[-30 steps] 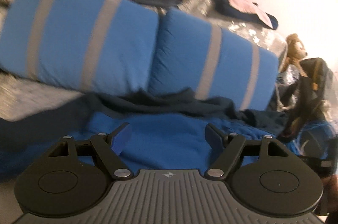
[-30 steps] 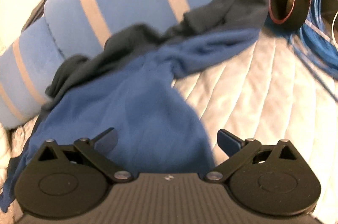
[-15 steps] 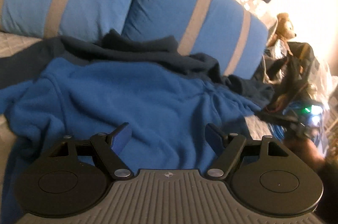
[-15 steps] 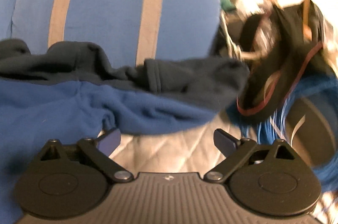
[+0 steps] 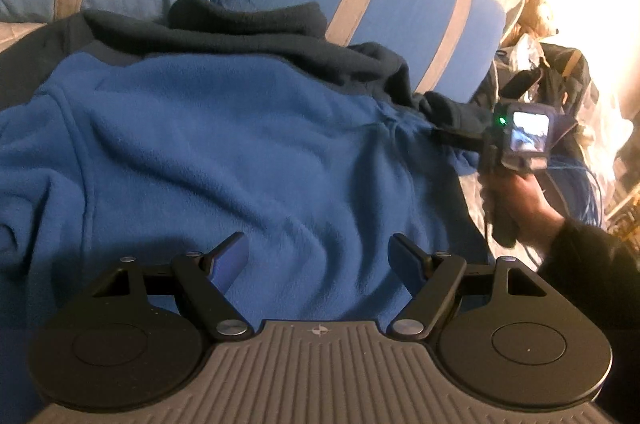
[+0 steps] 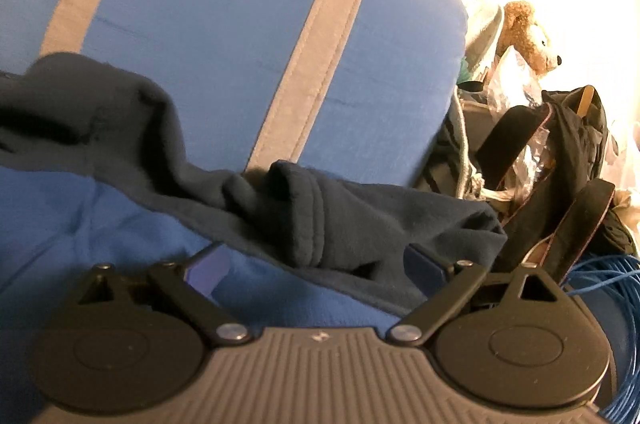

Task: Fold clothes
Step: 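Move the right tool to the dark navy sleeve of the jacket, then close the right gripper on the navy sleeve cuff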

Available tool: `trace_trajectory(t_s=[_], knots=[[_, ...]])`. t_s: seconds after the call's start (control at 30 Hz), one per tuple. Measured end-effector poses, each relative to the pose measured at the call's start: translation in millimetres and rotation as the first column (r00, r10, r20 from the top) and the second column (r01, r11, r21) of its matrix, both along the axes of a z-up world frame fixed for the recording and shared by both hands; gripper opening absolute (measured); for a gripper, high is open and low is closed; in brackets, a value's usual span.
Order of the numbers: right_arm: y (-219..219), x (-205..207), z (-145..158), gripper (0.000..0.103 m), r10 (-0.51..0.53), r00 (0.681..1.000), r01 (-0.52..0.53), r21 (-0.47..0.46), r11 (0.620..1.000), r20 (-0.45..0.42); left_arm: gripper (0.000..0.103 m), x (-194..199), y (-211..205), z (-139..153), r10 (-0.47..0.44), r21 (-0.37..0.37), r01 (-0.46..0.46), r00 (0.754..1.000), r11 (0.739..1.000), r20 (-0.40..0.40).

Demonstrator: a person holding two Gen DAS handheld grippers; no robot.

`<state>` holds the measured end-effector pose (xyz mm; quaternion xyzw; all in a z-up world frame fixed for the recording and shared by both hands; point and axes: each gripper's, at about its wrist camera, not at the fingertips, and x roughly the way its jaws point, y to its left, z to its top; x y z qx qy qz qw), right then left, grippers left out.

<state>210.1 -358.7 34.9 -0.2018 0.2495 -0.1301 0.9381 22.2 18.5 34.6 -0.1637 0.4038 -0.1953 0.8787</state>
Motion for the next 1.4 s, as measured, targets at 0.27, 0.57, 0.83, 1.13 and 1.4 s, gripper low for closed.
trace_trajectory(t_s=[0.27,0.57,0.83,1.13,1.4], knots=[[-13.4,23.4,-6.6,0.024,-0.026,0.999,0.027,0.03,0.999,-0.047,0.076,3.4,2.0,-8.5,0.004,0.0,-0.004,0.999,1.0,-0.033],[10.0,-20.4,45.2,0.022,0.029,0.999,-0.032,0.111,0.993,0.031,0.076,-5.1,3.6,1.6,0.019,-0.001,-0.019,1.0,1.0,0.013],[45.9,-110.8,107.9,0.022,0.151,0.988,-0.153,0.402,0.903,0.035,0.076,-14.6,21.1,15.3,0.094,-0.005,-0.094,0.993,0.996,0.066],[104.7,-212.3,99.4,0.022,0.442,0.893,-0.241,0.733,0.636,-0.089,0.076,-22.8,52.5,17.3,0.172,-0.005,-0.172,0.981,0.985,0.09],[159.1,-238.0,68.9,0.031,0.753,0.642,-0.361,0.808,0.466,-0.148,0.076,-22.7,77.7,0.6,0.222,0.0,-0.222,0.974,0.975,0.043]])
